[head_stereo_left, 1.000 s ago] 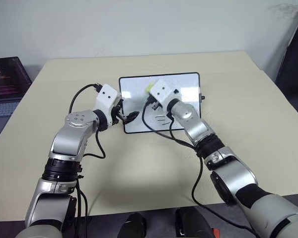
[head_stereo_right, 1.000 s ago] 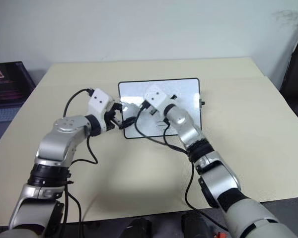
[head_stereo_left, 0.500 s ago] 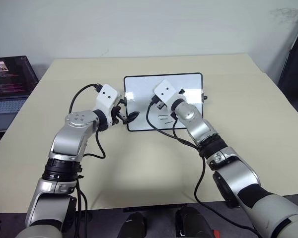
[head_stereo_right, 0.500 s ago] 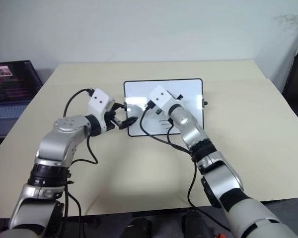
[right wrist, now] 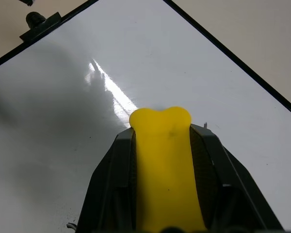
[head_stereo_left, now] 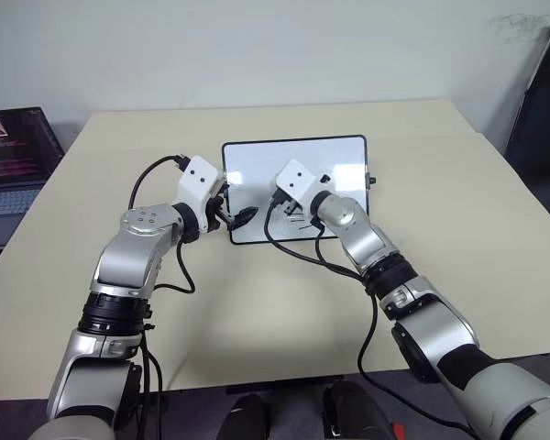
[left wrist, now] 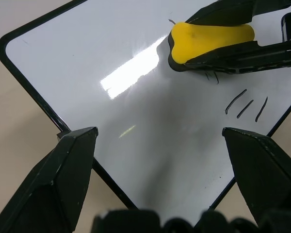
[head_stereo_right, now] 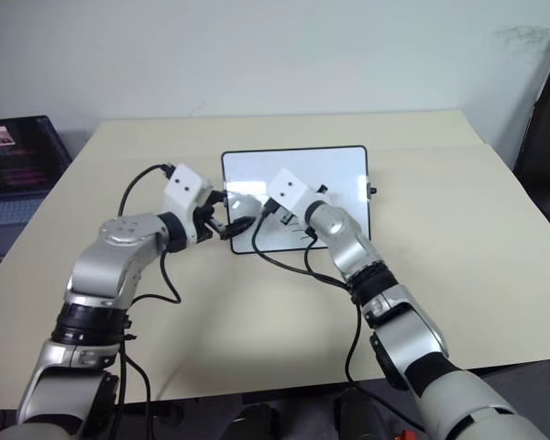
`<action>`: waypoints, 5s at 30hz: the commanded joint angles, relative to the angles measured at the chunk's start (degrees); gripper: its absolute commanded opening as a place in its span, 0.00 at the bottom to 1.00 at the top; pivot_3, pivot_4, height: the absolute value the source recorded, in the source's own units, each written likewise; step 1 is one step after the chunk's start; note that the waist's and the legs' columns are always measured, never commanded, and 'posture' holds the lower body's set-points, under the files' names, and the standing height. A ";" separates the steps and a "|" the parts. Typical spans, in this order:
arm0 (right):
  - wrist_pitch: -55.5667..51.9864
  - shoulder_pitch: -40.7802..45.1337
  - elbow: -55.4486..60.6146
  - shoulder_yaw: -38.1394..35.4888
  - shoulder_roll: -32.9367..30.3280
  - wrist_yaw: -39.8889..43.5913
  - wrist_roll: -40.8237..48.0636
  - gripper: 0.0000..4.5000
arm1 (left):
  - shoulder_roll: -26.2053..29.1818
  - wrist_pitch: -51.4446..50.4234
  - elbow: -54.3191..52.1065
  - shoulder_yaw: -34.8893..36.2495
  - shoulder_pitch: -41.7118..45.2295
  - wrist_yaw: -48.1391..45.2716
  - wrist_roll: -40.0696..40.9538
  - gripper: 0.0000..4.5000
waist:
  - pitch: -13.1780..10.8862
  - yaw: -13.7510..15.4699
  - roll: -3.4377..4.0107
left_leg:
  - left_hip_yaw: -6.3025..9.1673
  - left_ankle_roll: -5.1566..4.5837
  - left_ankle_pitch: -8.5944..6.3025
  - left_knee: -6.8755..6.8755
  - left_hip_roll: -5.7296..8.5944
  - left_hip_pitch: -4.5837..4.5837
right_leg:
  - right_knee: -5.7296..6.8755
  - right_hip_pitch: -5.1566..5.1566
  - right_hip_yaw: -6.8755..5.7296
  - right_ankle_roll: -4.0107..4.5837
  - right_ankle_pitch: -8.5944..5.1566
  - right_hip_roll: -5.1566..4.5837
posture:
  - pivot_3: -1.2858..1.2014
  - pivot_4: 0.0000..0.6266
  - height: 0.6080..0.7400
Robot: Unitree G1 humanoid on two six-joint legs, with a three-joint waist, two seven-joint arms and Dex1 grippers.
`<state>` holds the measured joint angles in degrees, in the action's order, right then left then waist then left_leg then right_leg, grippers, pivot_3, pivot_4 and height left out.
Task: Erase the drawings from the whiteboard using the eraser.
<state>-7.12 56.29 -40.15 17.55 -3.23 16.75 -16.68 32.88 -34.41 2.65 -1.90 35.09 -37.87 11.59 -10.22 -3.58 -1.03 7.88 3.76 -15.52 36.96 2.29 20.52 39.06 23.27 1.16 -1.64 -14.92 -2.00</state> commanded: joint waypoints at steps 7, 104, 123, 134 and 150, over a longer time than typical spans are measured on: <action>-0.29 1.86 -3.65 -3.45 -2.31 -7.73 -0.14 0.27 | -0.24 1.06 -2.07 0.60 0.57 0.11 -0.17 1.00 | -0.01 0.62 -0.01 | 0.06 0.00 0.13 0.01 0.00 0.04 | -0.02 -0.01 -0.04 0.02 0.09 0.02 | 0.52 0.24 1.00; 11.17 -19.48 25.13 -10.14 -9.65 -9.18 3.02 0.26 | 0.52 -0.14 -10.20 2.32 -10.26 -2.41 3.43 1.00 | -0.12 1.63 -0.16 | -0.07 0.20 0.18 -0.67 -0.07 0.37 | -0.98 0.15 -0.04 -0.13 0.01 -0.15 | 0.52 0.24 1.00; 30.84 -8.27 -15.40 -5.36 3.93 -14.08 1.26 0.25 | 0.31 2.08 -8.49 3.02 -9.48 -2.56 3.56 1.00 | -0.06 -0.88 -0.24 | -0.29 0.01 0.10 -0.74 -0.07 -0.17 | -0.44 0.04 0.20 0.06 0.12 -0.04 | 0.52 0.24 1.00; 35.03 -9.00 -13.46 -2.29 4.11 -14.58 -0.95 0.25 | -0.19 4.29 -5.95 2.91 -7.88 -2.60 3.25 1.00 | -0.07 -1.21 -0.26 | -0.72 0.01 0.11 -0.72 -0.19 -0.65 | -0.12 -0.05 1.05 0.07 0.11 0.49 | 0.52 0.24 1.00; 24.41 -9.36 -1.10 -5.22 3.38 -14.94 0.94 0.25 | -0.65 4.74 -5.93 3.12 -7.59 -0.68 2.92 1.00 | -0.12 -1.43 -0.32 | -1.15 0.00 0.04 -0.88 -0.92 -0.54 | -0.23 0.22 1.18 0.09 0.12 0.69 | 0.52 0.24 1.00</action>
<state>17.62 46.19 -44.10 11.01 -1.11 0.46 -16.57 32.18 -30.57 -2.28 0.35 26.30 -38.89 14.59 -10.34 -5.02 -1.36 6.69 3.76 -15.48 36.08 1.34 19.97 38.85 23.50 2.35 -1.55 -14.80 -1.29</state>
